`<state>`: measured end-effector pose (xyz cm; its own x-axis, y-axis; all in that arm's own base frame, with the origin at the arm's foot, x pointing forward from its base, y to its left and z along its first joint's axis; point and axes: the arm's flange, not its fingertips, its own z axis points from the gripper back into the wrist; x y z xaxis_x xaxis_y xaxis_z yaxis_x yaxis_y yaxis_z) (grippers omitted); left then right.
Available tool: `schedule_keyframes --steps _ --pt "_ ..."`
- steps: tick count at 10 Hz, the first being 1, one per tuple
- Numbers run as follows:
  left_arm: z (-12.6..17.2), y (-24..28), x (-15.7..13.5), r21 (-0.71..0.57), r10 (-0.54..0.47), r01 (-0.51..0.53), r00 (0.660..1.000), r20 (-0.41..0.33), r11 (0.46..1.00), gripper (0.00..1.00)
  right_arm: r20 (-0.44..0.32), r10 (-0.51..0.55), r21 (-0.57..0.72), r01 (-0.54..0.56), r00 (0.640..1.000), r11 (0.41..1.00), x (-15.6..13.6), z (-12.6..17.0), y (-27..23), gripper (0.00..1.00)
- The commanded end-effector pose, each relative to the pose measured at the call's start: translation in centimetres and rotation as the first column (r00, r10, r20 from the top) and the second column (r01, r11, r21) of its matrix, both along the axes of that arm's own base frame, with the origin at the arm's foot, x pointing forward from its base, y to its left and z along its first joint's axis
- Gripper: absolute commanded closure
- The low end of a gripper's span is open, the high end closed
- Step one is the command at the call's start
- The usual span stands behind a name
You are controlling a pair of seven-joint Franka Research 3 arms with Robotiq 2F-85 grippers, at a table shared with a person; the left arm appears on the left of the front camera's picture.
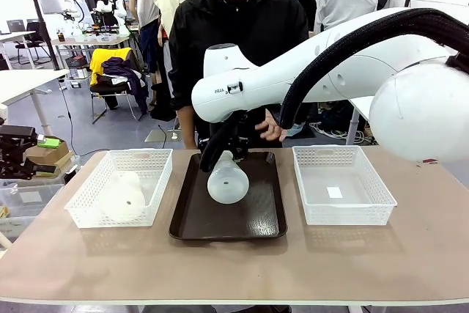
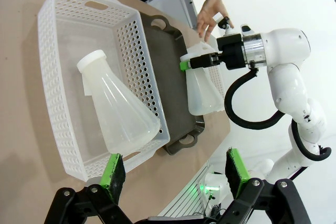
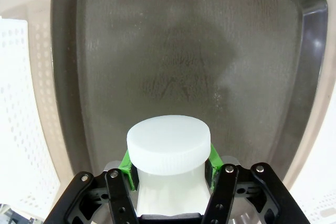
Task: Prepare the laboratory tools.
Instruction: Place the picked Big flask upright in the Handle tray as instructed by the person.
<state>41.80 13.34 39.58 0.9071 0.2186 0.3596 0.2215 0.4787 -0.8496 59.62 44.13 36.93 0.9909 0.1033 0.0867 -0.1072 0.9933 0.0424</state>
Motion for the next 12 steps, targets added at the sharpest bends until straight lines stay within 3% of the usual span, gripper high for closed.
schedule_keyframes --steps 1,12 --pt "0.15 0.07 -0.11 -0.007 0.006 -0.006 1.0 0.0 1.0 0.0 0.005 -0.018 0.006 0.018 1.0 1.0 0.06 0.36 0.1 1.0" --pt "0.15 0.07 -0.11 -0.007 0.006 -0.006 1.0 0.0 1.0 0.0 0.005 -0.018 0.006 0.018 1.0 1.0 0.06 0.36 0.1 1.0"
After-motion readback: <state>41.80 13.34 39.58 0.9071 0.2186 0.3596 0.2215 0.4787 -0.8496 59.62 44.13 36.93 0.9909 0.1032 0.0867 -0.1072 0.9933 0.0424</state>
